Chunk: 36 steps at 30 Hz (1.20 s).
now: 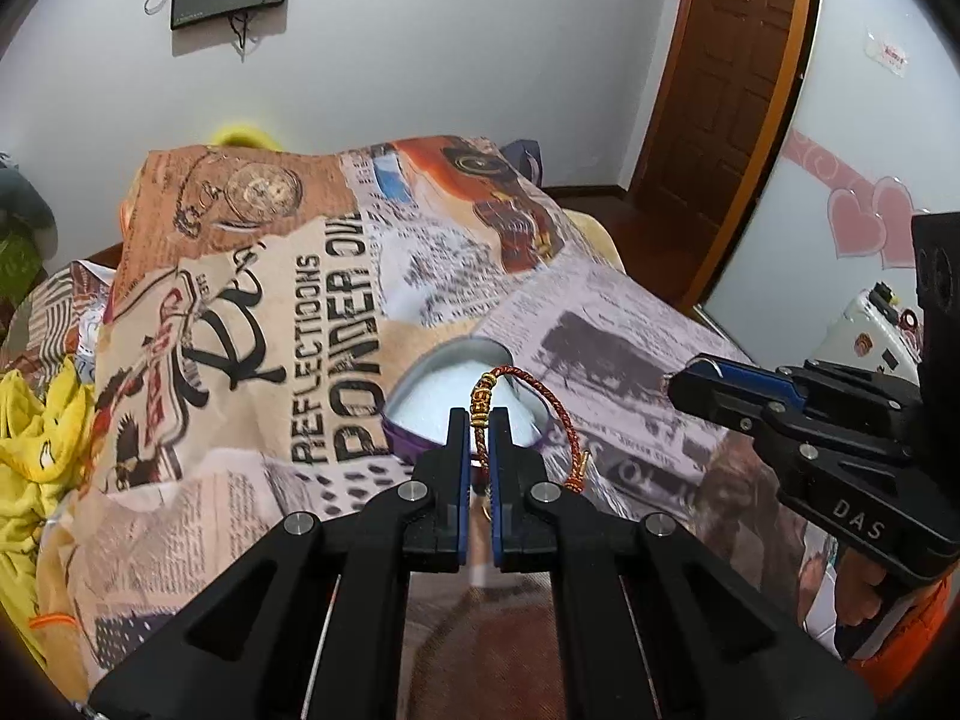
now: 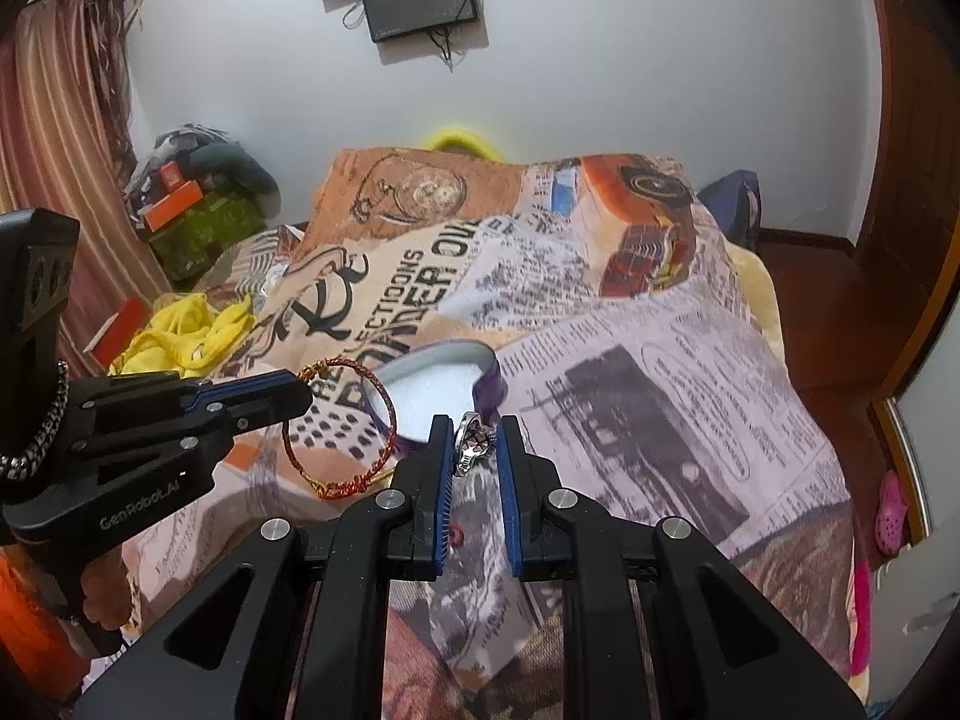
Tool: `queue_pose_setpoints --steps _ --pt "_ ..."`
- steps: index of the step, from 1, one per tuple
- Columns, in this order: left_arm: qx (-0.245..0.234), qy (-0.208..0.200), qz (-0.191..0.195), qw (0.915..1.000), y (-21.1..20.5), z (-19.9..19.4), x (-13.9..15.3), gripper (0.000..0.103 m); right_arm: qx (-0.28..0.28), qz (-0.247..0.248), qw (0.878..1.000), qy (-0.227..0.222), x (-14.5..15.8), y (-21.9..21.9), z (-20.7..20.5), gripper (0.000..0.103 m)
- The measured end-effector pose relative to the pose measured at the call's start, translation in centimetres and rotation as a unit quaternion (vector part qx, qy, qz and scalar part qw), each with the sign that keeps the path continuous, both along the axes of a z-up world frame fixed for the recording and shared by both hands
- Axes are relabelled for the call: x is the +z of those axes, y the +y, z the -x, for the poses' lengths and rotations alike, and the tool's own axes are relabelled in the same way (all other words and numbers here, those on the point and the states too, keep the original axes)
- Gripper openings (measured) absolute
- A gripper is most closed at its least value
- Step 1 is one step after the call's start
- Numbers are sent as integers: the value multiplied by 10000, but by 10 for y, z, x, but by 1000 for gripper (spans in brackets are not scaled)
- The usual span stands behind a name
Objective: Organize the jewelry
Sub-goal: 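Grasp the orange braided bracelet with the left gripper while the right gripper grasps a silver charm, then lower the bracelet into the tin with the left gripper while the right gripper drops the silver charm in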
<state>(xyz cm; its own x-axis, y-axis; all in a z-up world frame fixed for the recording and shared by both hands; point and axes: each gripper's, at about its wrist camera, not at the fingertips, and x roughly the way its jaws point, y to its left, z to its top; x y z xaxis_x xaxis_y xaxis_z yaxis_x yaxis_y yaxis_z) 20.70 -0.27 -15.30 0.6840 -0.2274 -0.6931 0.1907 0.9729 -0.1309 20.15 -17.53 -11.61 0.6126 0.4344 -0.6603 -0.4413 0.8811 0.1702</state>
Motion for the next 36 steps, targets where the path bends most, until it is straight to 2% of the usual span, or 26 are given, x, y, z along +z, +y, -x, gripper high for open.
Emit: queue_pose_setpoints --steps 9,18,36 --pt "122 -164 -20 9998 16 -19 3 4 29 -3 9999 -145 3 13 -9 13" --pt "84 -115 -60 9999 20 -42 -6 4 86 1 9999 -135 -4 24 -23 13" --pt "-81 548 9 9985 18 -80 -49 4 455 181 9984 293 -38 47 -50 13"
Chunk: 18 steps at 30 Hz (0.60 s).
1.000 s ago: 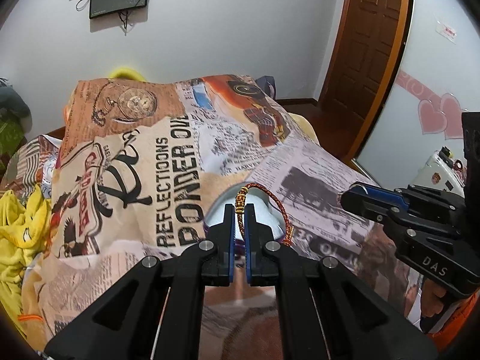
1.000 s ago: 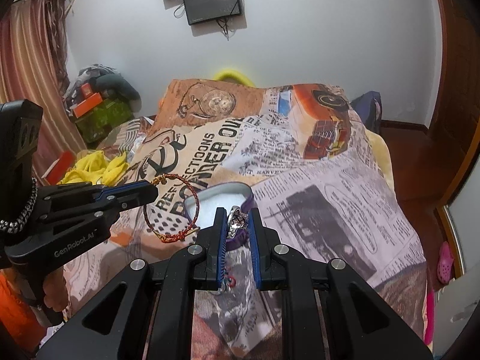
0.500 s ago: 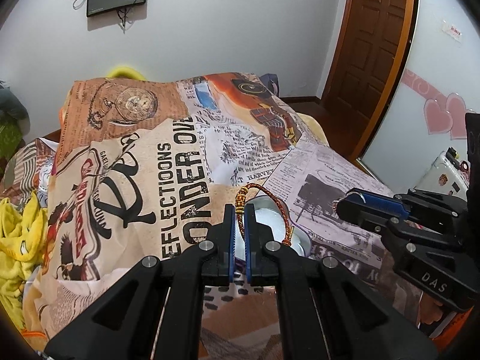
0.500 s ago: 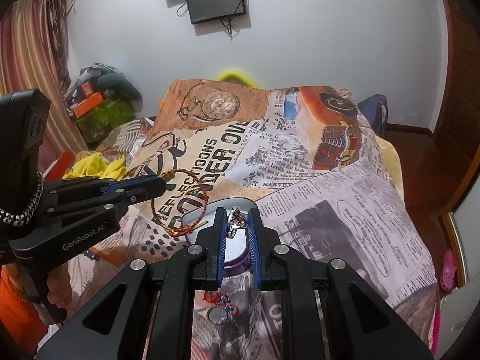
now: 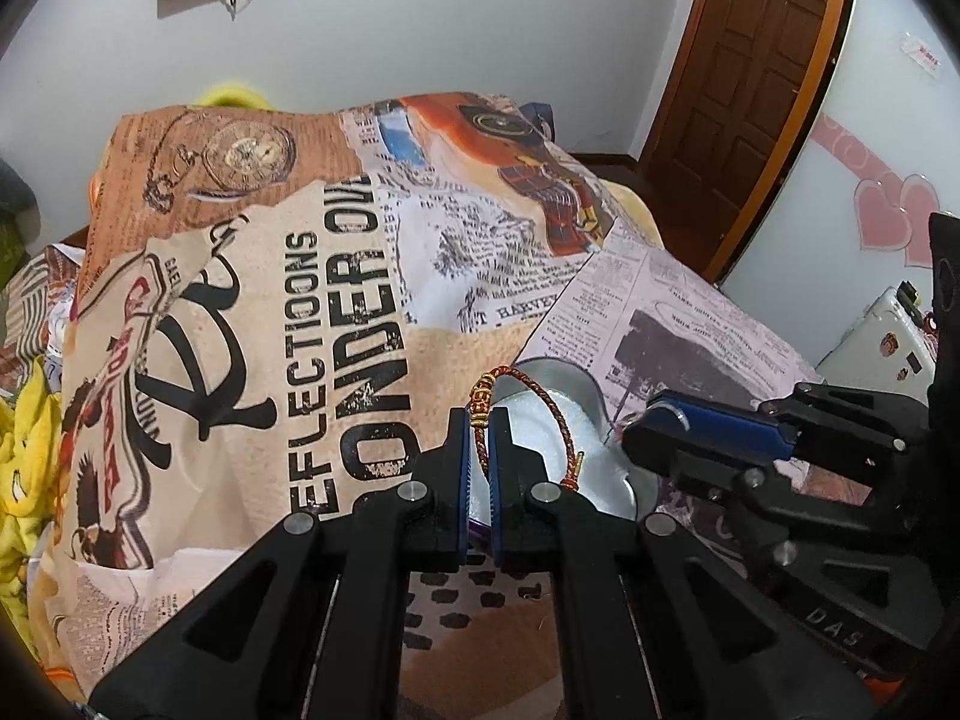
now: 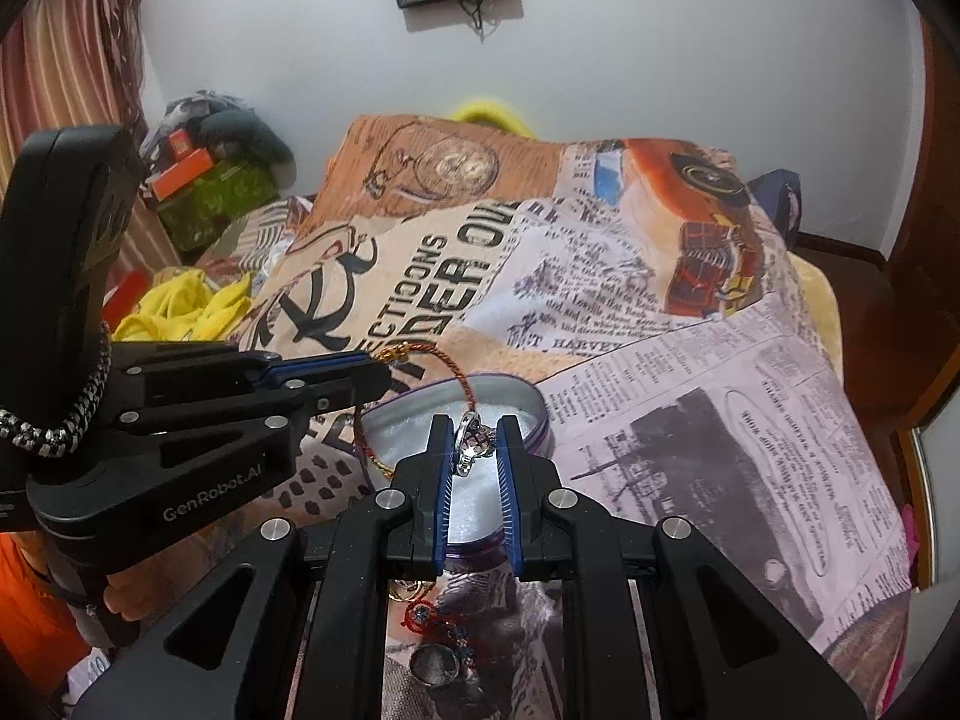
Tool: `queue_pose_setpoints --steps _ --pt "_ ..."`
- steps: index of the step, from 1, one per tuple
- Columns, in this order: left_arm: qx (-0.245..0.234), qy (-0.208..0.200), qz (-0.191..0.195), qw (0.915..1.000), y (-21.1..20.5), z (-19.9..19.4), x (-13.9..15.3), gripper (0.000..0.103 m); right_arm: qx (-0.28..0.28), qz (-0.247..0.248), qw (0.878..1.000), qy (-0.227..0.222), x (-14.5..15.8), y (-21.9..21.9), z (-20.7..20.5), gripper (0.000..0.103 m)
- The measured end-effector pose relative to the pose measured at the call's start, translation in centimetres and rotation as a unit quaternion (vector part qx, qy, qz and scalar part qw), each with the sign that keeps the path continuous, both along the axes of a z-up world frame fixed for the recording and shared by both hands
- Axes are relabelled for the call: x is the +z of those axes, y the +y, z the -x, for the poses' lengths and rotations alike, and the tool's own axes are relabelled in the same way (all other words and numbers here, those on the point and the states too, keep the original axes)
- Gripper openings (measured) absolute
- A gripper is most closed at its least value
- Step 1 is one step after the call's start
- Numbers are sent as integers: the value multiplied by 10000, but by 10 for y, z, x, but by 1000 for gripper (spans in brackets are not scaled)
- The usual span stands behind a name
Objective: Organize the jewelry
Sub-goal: 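Lower the bracelet into the tin with the left gripper while the right gripper drops the silver charm in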
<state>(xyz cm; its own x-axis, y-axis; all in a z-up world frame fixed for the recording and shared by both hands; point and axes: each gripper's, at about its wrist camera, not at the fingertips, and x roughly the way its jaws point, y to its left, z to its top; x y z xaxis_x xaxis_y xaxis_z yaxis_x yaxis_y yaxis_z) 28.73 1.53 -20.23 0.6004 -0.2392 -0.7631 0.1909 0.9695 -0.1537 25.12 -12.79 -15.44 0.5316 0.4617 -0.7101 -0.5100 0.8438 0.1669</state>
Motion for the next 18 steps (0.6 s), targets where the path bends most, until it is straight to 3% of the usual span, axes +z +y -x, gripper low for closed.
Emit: queue_pose_setpoints --steps 18 --pt "-151 248 -227 9993 -3 2 -12 8 62 366 9983 456 -20 11 -6 13"
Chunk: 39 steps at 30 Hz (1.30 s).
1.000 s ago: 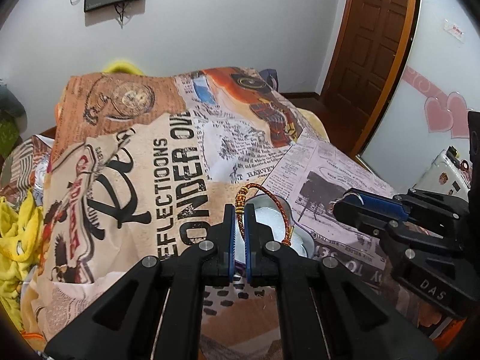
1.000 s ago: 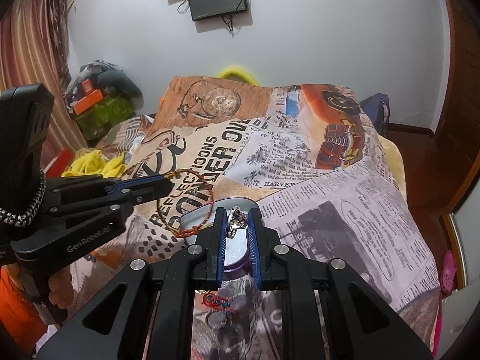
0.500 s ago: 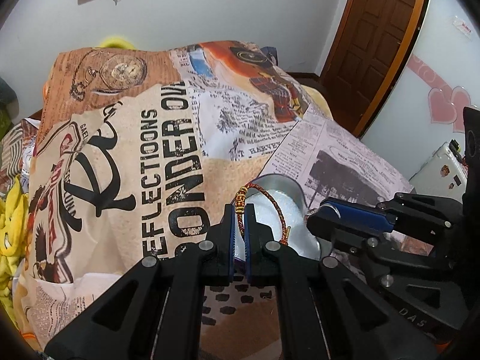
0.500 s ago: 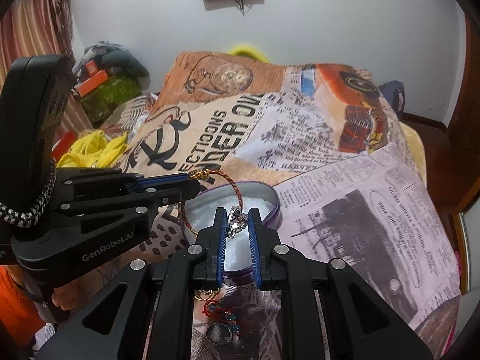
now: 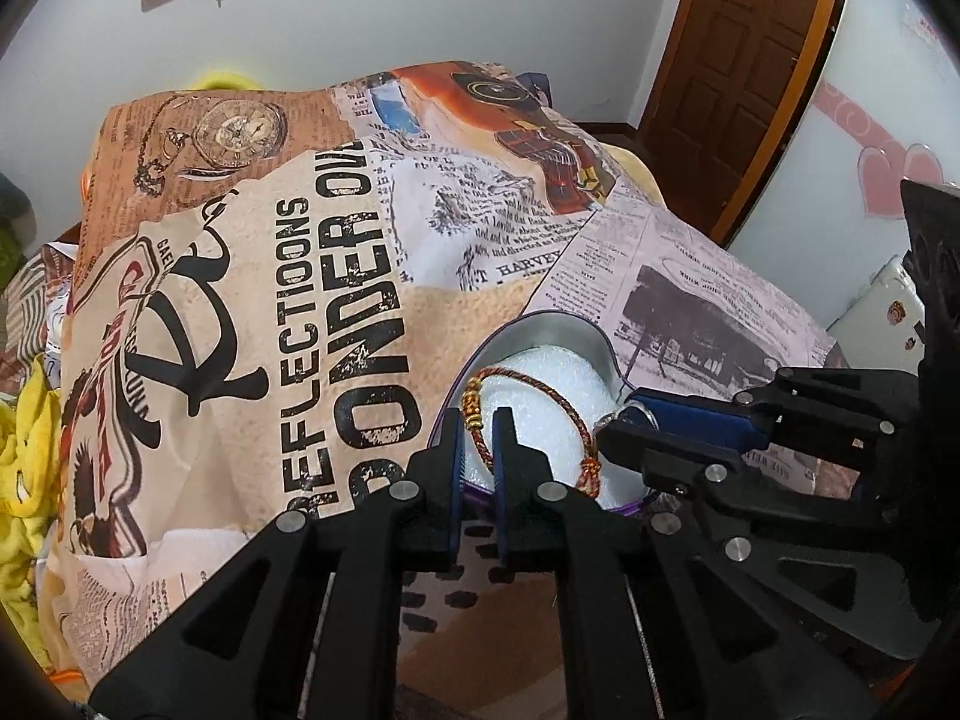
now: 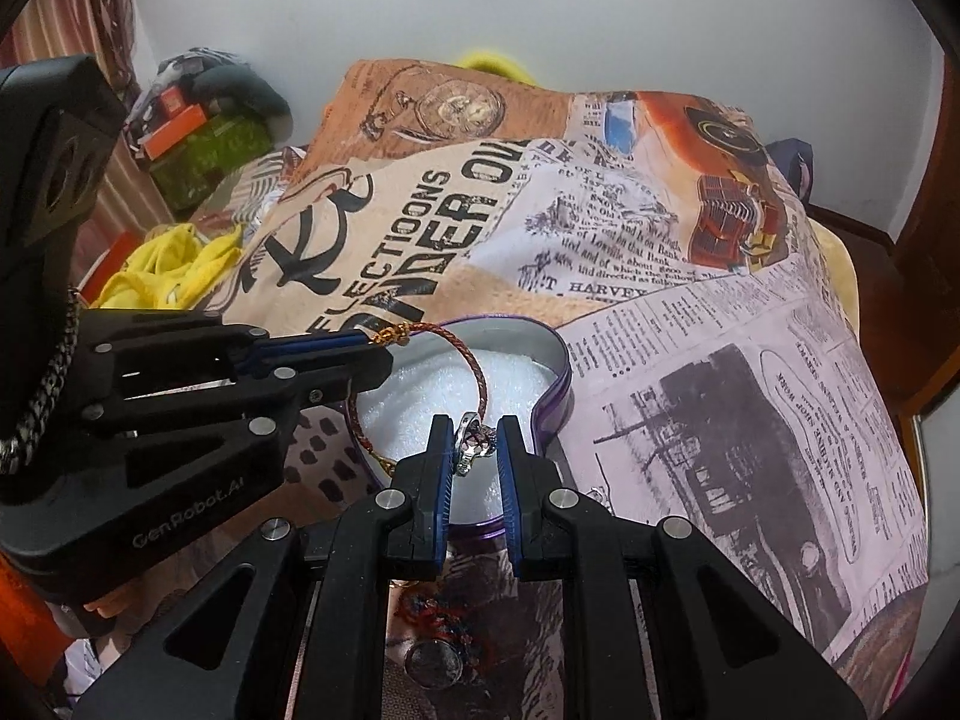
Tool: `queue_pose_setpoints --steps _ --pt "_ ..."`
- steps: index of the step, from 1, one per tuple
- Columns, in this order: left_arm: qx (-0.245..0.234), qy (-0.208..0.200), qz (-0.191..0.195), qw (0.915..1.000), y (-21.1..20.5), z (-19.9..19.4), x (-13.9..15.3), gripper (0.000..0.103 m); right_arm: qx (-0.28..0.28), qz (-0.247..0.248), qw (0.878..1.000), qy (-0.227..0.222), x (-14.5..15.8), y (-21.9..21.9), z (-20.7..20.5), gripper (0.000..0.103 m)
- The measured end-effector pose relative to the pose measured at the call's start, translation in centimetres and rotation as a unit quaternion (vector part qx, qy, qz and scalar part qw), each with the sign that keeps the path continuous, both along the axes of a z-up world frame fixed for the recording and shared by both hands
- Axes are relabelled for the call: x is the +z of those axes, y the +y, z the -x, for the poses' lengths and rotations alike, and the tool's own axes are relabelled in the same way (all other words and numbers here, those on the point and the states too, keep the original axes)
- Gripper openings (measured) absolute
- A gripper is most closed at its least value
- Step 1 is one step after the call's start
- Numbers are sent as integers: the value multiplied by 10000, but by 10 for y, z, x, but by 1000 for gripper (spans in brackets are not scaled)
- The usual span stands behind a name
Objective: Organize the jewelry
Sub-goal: 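Lower the bracelet into the tin with the left gripper while the right gripper drops the silver charm in, then grasp the silver ring beside the tin with the right gripper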
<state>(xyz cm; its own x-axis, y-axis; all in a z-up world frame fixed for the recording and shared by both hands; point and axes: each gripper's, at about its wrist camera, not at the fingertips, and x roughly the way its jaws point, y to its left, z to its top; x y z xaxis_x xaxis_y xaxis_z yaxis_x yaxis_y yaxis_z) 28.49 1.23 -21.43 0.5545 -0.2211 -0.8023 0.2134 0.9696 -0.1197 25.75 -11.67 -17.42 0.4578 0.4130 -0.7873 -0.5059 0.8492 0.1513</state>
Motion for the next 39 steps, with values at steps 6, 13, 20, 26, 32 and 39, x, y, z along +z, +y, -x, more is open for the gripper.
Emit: queue_pose_setpoints --steps 6,13,20,26,32,39 --pt "-56 -52 -26 10000 4 8 6 11 -117 32 9999 115 5 -2 1 15" --pt "-31 -312 83 9995 18 30 24 22 -342 78 9994 33 23 -7 13 16" --pt "-226 -395 281 9986 21 53 28 25 -740 330 9967 -48 36 -14 33 26" --pt "-585 -370 372 9969 13 74 24 25 -1081 558 9926 -33 41 -18 53 27" --pt "-941 -291 369 9945 2 85 17 25 -1255 735 9894 -3 38 -20 68 27" --pt "-1014 -164 336 9941 3 89 9 26 -1340 775 9877 233 20 -24 77 27"
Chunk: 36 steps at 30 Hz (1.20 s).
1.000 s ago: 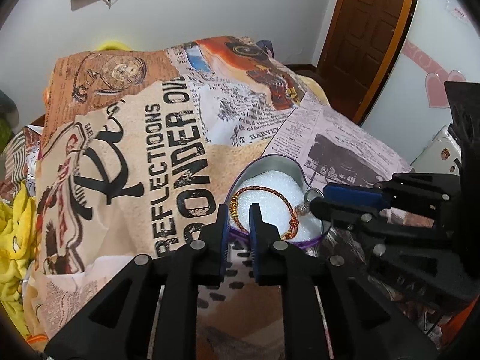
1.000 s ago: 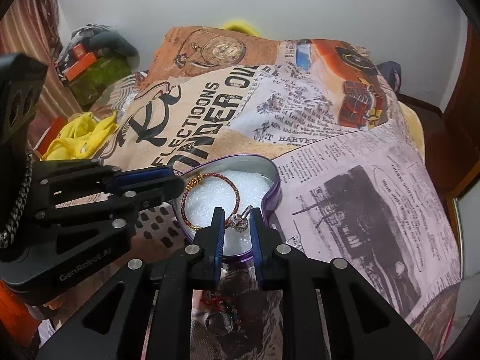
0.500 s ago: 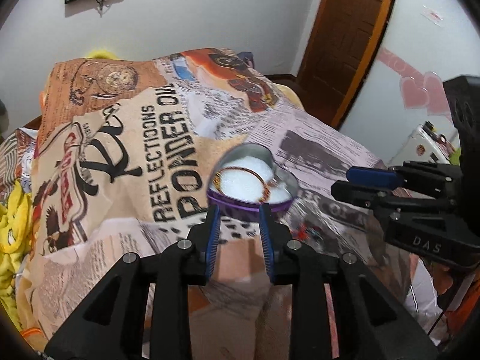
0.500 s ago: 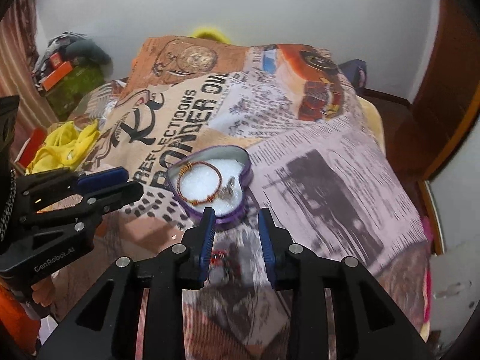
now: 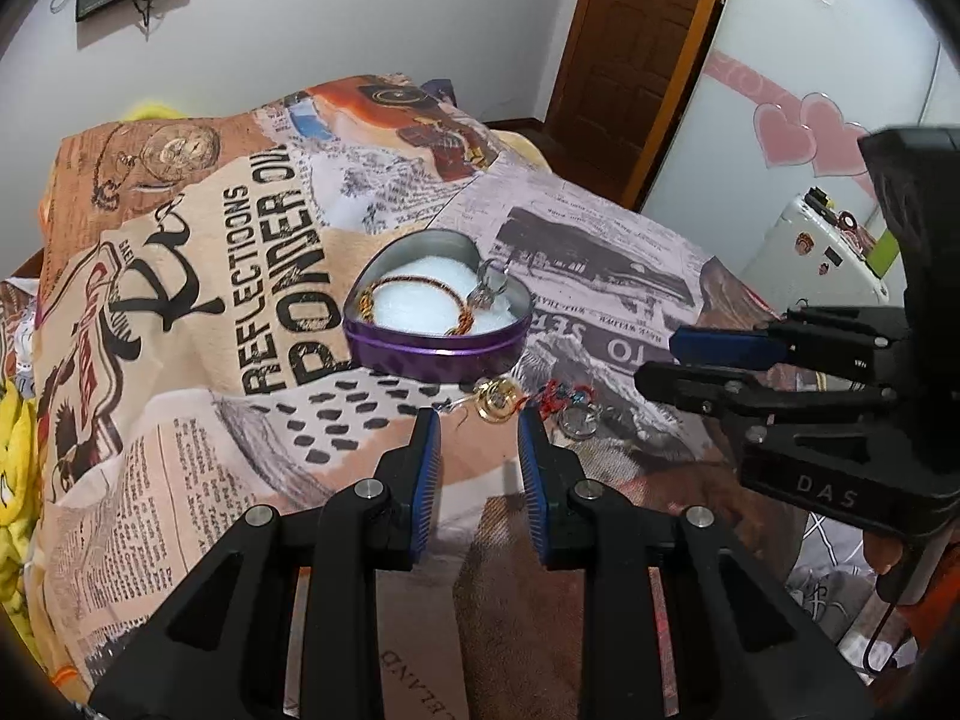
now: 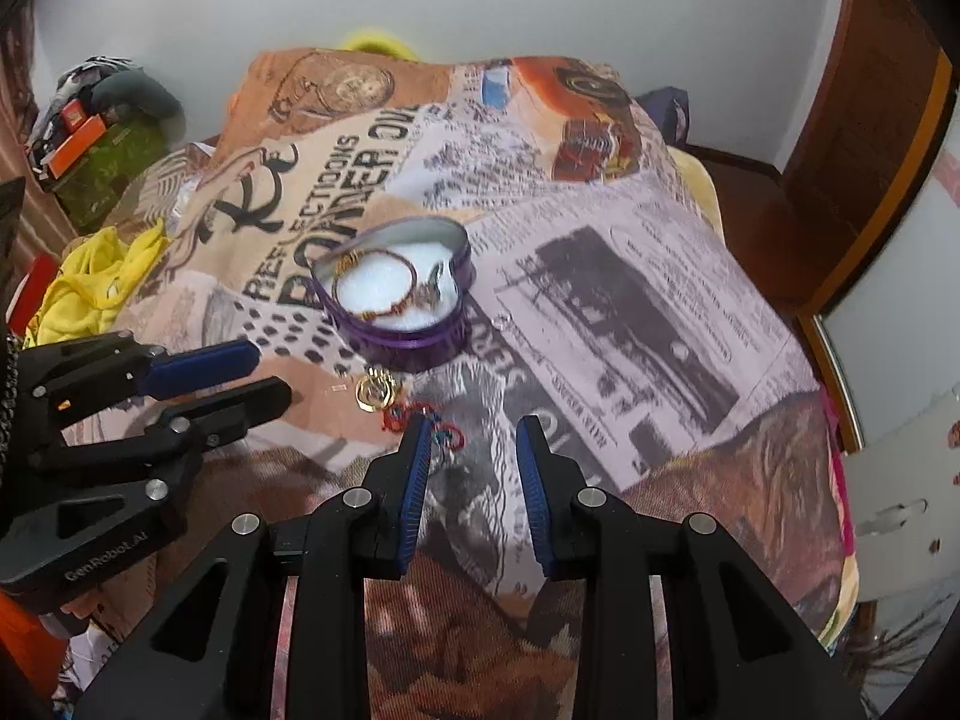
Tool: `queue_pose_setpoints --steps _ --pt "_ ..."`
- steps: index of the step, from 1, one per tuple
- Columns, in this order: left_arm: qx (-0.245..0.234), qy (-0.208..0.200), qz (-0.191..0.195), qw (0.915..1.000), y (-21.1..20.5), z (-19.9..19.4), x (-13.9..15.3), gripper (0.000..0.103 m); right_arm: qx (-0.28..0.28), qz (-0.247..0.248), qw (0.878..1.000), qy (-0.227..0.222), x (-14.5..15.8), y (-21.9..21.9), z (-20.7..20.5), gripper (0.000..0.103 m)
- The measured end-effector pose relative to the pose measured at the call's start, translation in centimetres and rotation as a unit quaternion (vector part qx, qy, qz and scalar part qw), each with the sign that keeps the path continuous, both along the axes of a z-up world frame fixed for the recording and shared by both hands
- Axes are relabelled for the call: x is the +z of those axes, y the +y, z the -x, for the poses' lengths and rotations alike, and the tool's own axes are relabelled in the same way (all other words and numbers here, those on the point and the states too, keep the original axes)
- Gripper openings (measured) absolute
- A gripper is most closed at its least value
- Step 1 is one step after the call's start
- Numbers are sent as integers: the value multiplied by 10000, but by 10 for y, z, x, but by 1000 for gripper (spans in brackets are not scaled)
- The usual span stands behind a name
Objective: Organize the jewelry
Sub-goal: 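Grasp the silver ring beside the tin with the right gripper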
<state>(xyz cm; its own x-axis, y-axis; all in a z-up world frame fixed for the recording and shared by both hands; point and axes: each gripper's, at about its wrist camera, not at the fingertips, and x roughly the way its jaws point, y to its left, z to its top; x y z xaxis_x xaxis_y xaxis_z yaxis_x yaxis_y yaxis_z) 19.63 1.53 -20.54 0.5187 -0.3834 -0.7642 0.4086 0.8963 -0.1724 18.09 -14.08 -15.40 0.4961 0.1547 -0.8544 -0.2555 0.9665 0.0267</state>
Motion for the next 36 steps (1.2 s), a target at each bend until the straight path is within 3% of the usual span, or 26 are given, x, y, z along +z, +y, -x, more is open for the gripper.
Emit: queue_pose_setpoints --steps 13,19,21,25,36 --pt "213 333 -125 9991 1 1 -15 25 437 -221 9978 458 -41 16 -3 27" --pt "405 449 -122 9981 -2 1 -15 25 663 -339 9967 332 -43 14 -5 26" --pt "462 514 -106 9976 -5 1 -15 25 744 -291 9965 263 -43 15 -4 19" --pt "533 593 -204 9966 -16 0 -17 25 860 -463 9950 215 -42 8 -2 19" --pt "466 892 -129 9948 -57 -5 -27 25 704 -593 9957 -120 -24 -38 -1 19"
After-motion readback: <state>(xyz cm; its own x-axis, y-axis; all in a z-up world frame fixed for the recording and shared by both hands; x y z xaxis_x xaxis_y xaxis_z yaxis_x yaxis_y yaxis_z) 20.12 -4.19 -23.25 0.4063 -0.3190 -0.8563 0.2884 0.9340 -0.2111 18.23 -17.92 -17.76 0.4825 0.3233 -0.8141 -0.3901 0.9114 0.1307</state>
